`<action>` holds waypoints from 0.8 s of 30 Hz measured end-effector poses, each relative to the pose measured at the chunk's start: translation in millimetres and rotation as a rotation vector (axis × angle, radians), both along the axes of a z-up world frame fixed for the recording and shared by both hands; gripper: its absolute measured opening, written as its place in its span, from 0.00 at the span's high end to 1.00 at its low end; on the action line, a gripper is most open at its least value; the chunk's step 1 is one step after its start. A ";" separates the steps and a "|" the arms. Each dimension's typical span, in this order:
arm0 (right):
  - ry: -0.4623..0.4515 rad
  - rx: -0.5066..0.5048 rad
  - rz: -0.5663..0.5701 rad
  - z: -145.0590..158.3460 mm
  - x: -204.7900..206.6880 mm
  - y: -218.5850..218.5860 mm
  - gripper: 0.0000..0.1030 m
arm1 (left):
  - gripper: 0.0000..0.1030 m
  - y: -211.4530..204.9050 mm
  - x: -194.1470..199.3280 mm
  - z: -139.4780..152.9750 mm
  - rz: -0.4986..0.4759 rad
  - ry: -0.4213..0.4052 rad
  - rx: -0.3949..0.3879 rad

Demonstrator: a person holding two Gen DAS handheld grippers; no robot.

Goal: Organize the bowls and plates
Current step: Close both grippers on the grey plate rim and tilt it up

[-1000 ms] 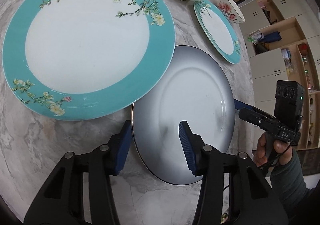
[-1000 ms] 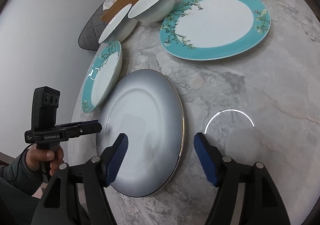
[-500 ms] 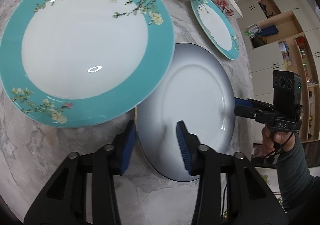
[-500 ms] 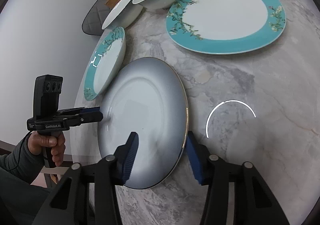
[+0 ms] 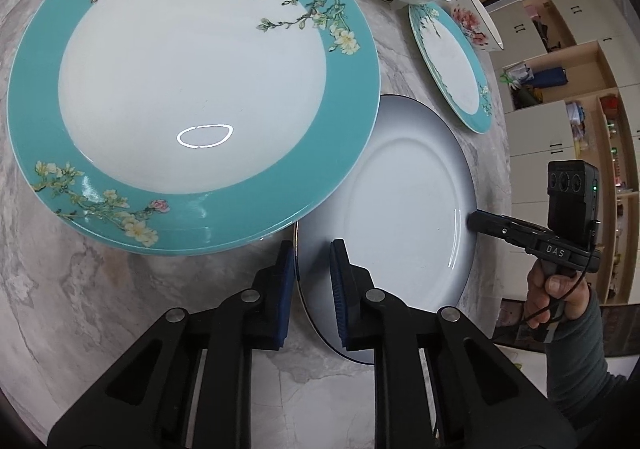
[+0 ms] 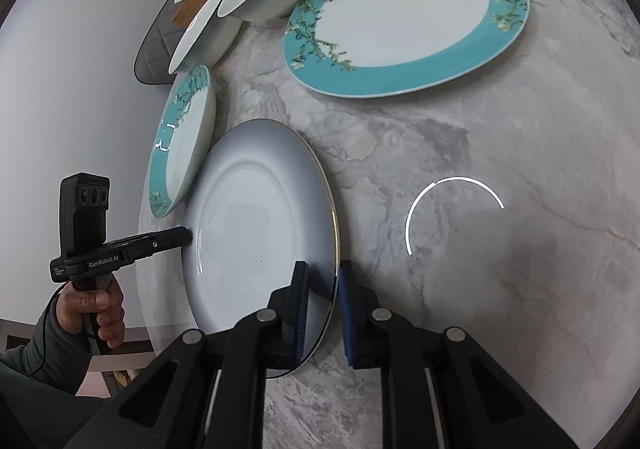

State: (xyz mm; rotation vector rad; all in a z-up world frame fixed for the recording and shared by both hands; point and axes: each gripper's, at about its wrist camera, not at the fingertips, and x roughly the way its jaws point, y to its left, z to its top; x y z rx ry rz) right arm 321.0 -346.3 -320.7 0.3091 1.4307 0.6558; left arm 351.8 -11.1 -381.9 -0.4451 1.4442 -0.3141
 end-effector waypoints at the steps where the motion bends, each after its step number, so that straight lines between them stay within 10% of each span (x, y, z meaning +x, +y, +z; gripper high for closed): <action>1: -0.001 -0.006 0.001 0.7 -1.1 0.3 0.84 | 0.85 -2.0 -0.4 0.6 -0.003 -0.002 0.005; 24: 0.011 -0.033 -0.087 48.2 -83.0 17.1 0.84 | 0.87 3.7 -75.1 53.0 -0.038 0.001 -0.036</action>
